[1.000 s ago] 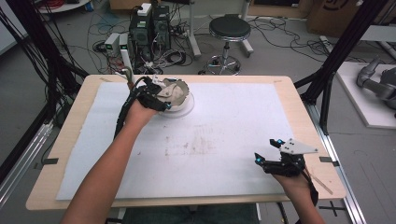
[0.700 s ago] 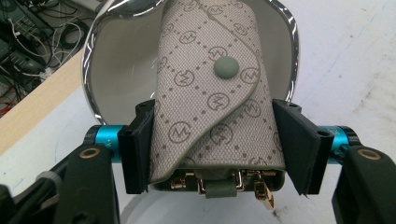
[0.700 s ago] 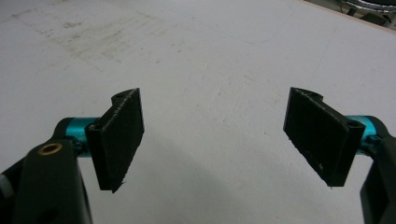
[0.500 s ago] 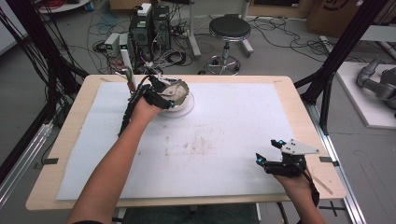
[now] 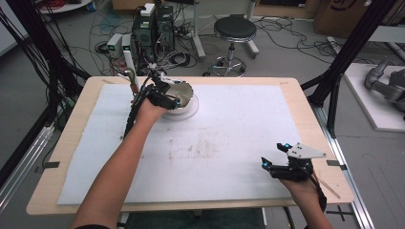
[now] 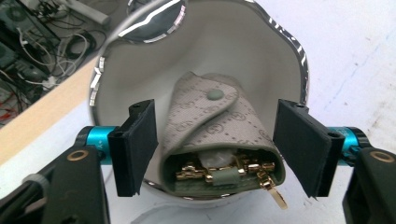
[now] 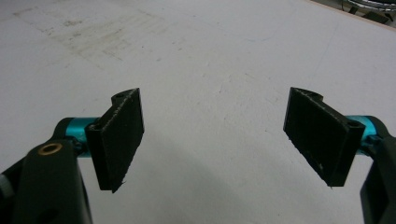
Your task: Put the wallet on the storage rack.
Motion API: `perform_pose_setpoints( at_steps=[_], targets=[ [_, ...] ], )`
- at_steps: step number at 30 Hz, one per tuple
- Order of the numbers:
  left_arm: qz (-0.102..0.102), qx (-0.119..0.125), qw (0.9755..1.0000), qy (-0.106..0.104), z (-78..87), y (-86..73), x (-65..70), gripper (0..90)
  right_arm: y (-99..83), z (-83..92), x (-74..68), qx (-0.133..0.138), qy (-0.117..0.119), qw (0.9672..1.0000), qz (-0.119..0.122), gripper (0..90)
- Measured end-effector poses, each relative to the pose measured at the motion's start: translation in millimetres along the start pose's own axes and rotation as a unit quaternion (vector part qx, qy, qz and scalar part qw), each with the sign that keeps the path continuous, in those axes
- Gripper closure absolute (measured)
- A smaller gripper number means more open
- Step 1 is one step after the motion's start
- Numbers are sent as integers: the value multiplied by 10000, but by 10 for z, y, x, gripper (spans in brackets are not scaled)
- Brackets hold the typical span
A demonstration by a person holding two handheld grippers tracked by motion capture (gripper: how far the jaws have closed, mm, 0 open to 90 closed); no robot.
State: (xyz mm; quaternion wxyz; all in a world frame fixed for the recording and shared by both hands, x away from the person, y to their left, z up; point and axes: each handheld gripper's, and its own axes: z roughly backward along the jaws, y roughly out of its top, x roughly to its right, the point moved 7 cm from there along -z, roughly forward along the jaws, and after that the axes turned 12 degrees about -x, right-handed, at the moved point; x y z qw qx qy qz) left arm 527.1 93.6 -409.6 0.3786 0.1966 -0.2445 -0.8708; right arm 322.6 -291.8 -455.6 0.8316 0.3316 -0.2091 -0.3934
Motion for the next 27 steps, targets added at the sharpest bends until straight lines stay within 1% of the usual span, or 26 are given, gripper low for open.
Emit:
perform_pose_setpoints(
  at_steps=[3,5,8,9,10,12,13,14,15,16,17,18,19,20,21,23,24,25,26,27],
  targets=[
    [52,77,10000,-32,27,3,-7,280,0,3,2,8,-6,10000,-8,206],
    [27,64,10000,-34,83,-10,-17,265,5,5,-4,11,0,10000,-5,206],
    [35,243,9996,-131,162,-3,-10,263,12,3,-15,27,6,10000,38,206],
    [35,243,9996,-131,162,-3,-10,258,15,4,-17,35,8,10000,32,206],
    [36,361,9992,-191,229,-2,2,252,17,5,-17,36,5,10000,26,206],
    [34,469,9987,-216,298,-5,11,247,26,6,-21,55,28,10000,-14,206],
    [34,469,9987,-216,298,-5,11,241,26,6,-21,55,28,10000,-14,206],
    [23,561,9982,-217,377,-9,15,235,39,3,-19,60,42,10000,-59,206],
    [23,561,9982,-217,377,-9,15,233,47,0,-17,71,32,10000,-55,206],
    [3,675,9975,-227,470,-20,17,232,55,0,-20,80,29,9999,-74,206],
    [3,675,9975,-227,470,-20,17,229,70,3,-23,111,31,9999,-84,206],
    [-5,830,9963,-240,590,-42,28,227,84,5,-28,134,38,9999,-86,206],
    [-5,830,9963,-240,590,-42,28,226,84,5,-28,134,38,9999,-86,206],
    [-1,885,9958,-237,647,-56,29,226,105,4,-28,164,36,9998,-84,206],
    [21,995,9947,-241,756,-86,35,215,141,0,-28,207,57,9997,-114,206],
    [34,1043,9943,-216,839,-122,54,212,175,-7,-26,227,79,9996,-132,206],
    [-20,980,9950,-166,876,-154,69,211,196,-11,-19,251,77,9996,-146,206],
    [-20,980,9950,-166,876,-154,69,210,196,-11,-19,251,77,9996,-146,206],
    [-80,993,9950,-84,953,-216,105,209,239,-21,4,260,59,9995,-167,206],
    [-87,1029,9946,-97,976,-236,116,209,258,-27,22,264,33,9995,-180,206]
  ],
)
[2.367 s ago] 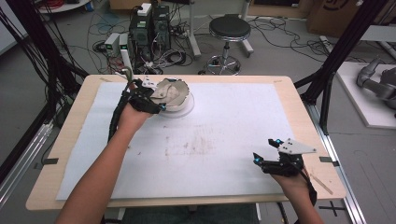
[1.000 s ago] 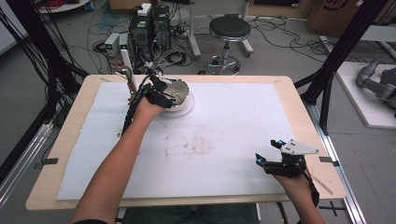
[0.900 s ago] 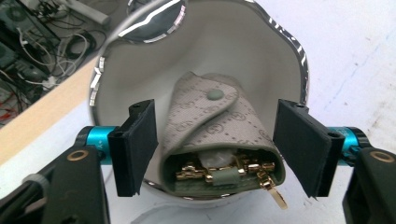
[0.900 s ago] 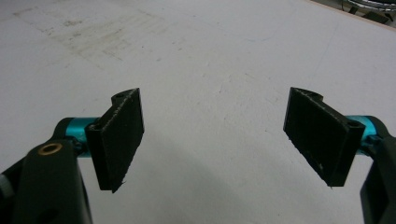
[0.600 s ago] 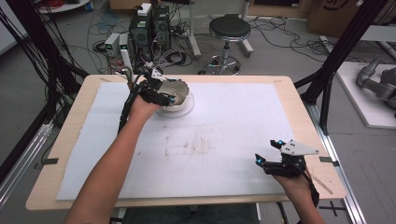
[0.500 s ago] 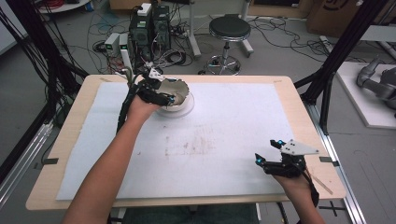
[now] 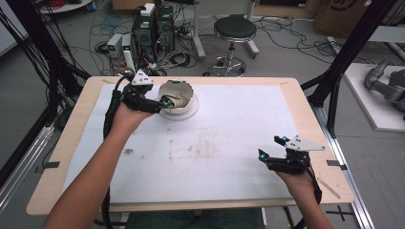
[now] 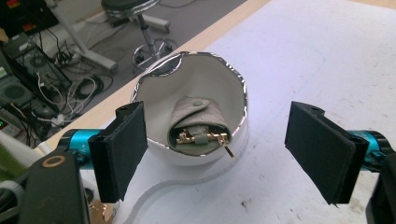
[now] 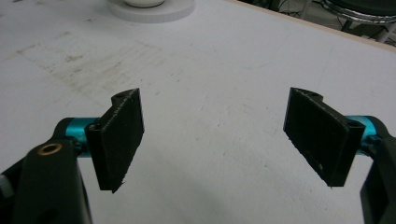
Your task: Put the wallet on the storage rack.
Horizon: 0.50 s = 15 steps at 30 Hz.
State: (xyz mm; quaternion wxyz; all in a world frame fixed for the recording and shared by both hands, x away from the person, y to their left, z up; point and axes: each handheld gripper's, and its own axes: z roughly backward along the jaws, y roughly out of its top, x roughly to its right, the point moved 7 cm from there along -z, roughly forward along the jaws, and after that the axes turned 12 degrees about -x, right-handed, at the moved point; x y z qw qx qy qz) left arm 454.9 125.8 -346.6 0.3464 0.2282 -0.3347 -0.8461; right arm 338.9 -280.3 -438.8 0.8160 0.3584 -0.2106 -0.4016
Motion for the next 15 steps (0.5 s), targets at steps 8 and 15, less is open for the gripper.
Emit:
perform_pose_setpoints(
  at_steps=[8,15],
  targets=[
    [294,381,9988,-62,218,-282,40,199,156,-83,103,111,-149,9998,-116,206],
    [577,609,9964,-118,305,-566,33,192,228,-152,140,187,-189,9995,-194,206]
  ],
)
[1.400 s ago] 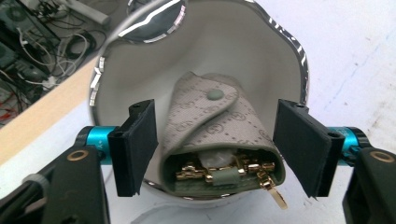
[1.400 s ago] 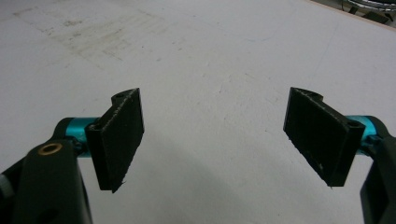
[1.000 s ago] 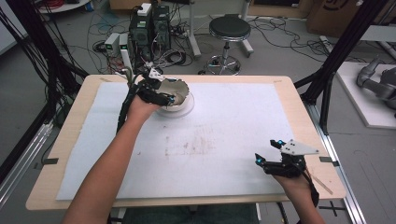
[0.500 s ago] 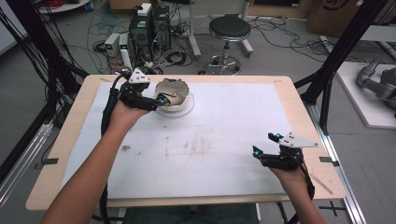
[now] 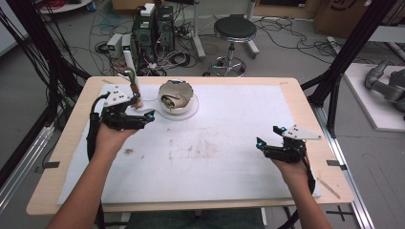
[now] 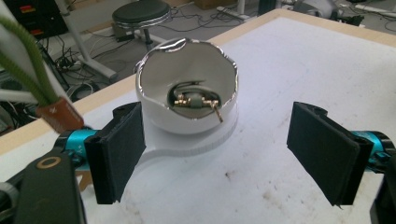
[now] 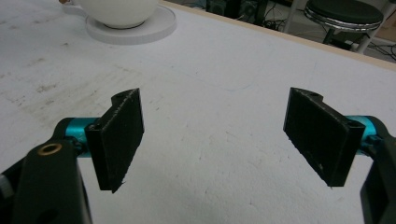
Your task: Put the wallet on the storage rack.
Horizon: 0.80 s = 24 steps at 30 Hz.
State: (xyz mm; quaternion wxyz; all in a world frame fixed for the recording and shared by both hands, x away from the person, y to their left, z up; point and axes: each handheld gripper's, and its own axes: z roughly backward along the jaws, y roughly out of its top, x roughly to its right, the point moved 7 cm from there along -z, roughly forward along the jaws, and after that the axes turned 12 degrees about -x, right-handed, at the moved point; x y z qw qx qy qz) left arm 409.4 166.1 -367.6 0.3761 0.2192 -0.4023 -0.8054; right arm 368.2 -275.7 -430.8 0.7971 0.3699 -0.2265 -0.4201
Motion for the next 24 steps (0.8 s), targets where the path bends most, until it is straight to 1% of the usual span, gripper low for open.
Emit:
perform_pose_setpoints(
  at_steps=[1,6,7,9,10,13,15,16,17,18,19,20,21,22,24],
  targets=[
    [18,19,10000,-19,6,-37,4,192,7,-5,-4,16,8,10000,-15,206],
    [-23,111,9999,-76,37,-202,33,183,3,-35,-17,56,51,10000,-27,206],
    [19,145,9998,-123,44,-235,45,182,-7,-46,-21,63,47,10000,-12,206],
    [22,155,9998,-157,68,-313,58,182,-43,-71,-37,11,60,10000,14,206],
    [59,175,9997,-163,79,-349,65,181,-55,-81,-38,-5,61,10000,34,206],
    [63,221,9995,-195,108,-486,84,181,-61,-96,-41,-28,52,10000,70,206],
    [84,218,9995,-208,101,-587,92,181,-53,-99,-50,-12,65,9999,105,206],
    [84,218,9995,-208,101,-587,92,181,-53,-99,-50,-12,65,9999,105,206],
    [132,226,9994,-213,96,-640,94,181,-52,-94,-61,-1,80,9999,133,206],
    [168,222,9995,-166,95,-731,81,181,-53,-92,-69,0,91,9998,150,206],
    [180,203,9995,-166,91,-769,77,181,-53,-92,-71,5,85,9998,177,206],
    [177,186,9995,-177,88,-802,76,181,-54,-92,-75,12,91,9998,192,206],
    [177,186,9995,-177,88,-802,76,181,-54,-92,-75,12,91,9998,192,206],
    [141,164,9996,-190,88,-851,75,181,-48,-92,-78,37,80,9997,225,206],
    [121,190,9996,-188,99,-881,74,181,-44,-91,-81,56,79,9996,251,206]
  ],
)
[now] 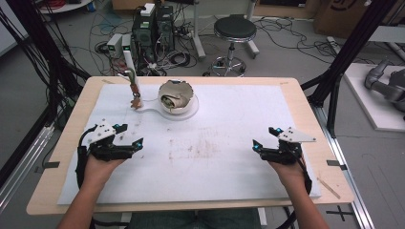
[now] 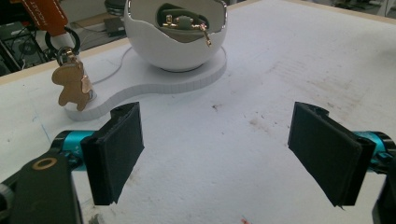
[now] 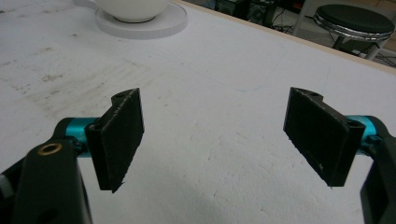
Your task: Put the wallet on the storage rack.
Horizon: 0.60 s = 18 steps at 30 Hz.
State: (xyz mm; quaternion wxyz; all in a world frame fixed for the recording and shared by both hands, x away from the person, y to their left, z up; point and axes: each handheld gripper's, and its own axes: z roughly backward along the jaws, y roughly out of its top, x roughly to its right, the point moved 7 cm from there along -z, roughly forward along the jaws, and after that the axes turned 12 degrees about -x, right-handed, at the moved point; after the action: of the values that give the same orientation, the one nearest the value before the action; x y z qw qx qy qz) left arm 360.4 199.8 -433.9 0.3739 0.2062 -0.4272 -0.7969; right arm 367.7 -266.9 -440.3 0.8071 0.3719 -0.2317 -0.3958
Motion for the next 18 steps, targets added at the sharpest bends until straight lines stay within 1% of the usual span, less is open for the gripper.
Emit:
perform_pose_setpoints(
  at_steps=[1,2,7,9,12,14,18],
  targets=[
    [0,0,10000,0,0,0,0,180,0,0,0,0,0,10000,0,206],
    [36,64,10000,49,19,-19,-14,180,-3,-14,-4,-28,-8,10000,59,206],
    [111,164,9997,130,33,-30,-57,180,-18,-41,3,-100,-17,9999,117,206],
    [123,173,9997,148,39,-36,-66,180,-18,-25,-1,-75,-27,9999,87,206],
    [116,170,9997,151,48,-43,-77,180,-22,-15,4,-81,-58,9999,109,206],
    [146,179,9995,192,61,-47,-98,180,-25,-14,4,-90,-33,9999,88,206],
    [169,118,9997,164,61,-74,-109,180,-27,-21,5,-107,-64,9999,76,206]
  ],
)
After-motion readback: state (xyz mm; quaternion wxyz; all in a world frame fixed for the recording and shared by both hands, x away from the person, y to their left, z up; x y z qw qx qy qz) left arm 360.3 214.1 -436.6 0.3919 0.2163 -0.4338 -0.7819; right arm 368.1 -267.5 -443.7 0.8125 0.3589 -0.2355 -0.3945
